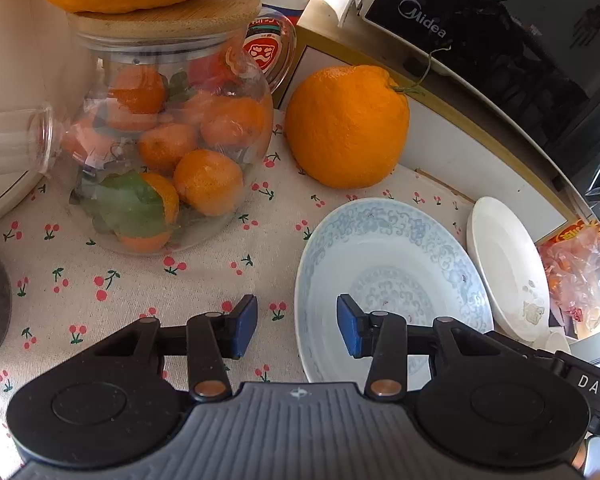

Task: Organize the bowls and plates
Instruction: 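Lift the second blue-patterned plate off the table with the left gripper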

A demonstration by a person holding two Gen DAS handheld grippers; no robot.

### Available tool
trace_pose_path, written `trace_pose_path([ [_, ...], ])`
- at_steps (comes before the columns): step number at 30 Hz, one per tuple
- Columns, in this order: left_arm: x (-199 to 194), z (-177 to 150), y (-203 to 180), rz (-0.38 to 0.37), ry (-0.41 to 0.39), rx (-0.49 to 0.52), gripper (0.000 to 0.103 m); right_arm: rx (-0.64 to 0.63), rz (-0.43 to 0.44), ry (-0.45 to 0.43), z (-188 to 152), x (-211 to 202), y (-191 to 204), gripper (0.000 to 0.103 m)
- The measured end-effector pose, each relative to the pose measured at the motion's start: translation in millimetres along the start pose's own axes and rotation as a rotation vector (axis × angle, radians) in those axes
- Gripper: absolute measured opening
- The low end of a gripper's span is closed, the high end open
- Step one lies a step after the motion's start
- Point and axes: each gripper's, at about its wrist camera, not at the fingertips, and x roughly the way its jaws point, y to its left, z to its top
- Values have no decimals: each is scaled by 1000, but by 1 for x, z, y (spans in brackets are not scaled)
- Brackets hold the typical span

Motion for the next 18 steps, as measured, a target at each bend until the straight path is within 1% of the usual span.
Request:
trace_pose_path([
  [3,1,1,0,-3,-3,5,38,-6,-19,15,-1,7,-1,33],
  [5,2,1,-1,-7,-3,9,37,-16,-29,8,-1,8,0,31],
  [7,4,2,-1,-8,-1,16,31,-7,-16,6,-1,9,-1,31],
  [10,7,1,-2,-12,2,28,25,-13,-33,20,-3,15,0,31],
  [11,8,1,-2,-9,2,31,24,-20,-43,30,-5,19,1,27],
  [12,9,1,-3,-7,-2,37,20,-24,-48,36,-6,22,1,26],
  [13,9,1,-3,-6,-2,42,17,-25,-50,40,-8,24,2,22],
  [15,10,0,-4,-17,2,47,12,-18,-60,34,-9,26,3,19],
  [18,10,0,-6,-5,-4,66,12,8,-52,27,-10,25,1,19],
])
